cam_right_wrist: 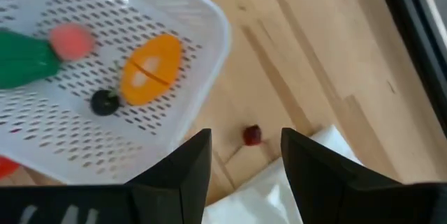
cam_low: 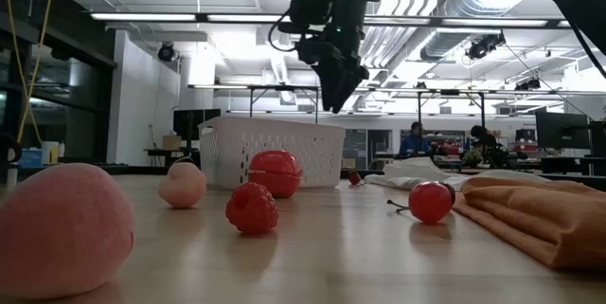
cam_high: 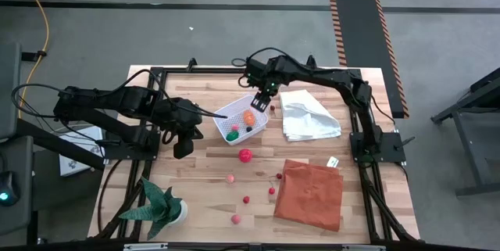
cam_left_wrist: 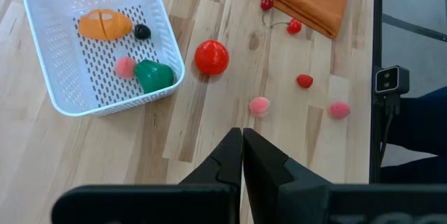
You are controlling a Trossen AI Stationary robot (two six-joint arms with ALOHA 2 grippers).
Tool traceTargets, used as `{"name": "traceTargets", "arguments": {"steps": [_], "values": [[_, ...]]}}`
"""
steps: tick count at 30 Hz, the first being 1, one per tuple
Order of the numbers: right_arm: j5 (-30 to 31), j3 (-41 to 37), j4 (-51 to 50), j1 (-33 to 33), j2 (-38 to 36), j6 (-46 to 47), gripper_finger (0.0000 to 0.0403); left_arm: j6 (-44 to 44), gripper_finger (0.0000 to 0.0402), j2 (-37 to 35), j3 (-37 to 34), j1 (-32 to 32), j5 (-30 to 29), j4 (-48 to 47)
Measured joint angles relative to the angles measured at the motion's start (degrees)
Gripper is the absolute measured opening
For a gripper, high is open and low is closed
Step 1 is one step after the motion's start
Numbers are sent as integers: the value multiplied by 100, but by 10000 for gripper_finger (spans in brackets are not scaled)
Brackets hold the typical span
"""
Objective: Pick and placing Produce into tupperware
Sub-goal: Put the top red cherry in the basket
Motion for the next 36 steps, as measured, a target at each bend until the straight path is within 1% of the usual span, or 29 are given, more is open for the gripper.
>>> {"name": "traceTargets", "arguments": {"steps": [5, 10, 21, 27, 32, 36], "values": [[8, -8, -72, -175, -3, 138, 165, -24, 3, -2, 0, 0, 0, 0], [-11, -224, -61, -277, -5, 592, 165, -83, 3, 0, 0, 0, 0, -7], [-66, -706, 311, -305, -1, 1296, 165, -85, 3, 0, 0, -2, -2, -17], [-596, -1185, 631, -478, -1, 1588, 165, -87, 3, 0, 0, -2, -2, -21], [-637, -1453, 714, -526, 4, 1753, 165, -87, 3, 0, 0, -2, -2, -46], [-657, -1487, 770, -503, 4, 1776, 165, -87, 3, 0, 0, -2, 0, -44]]}}
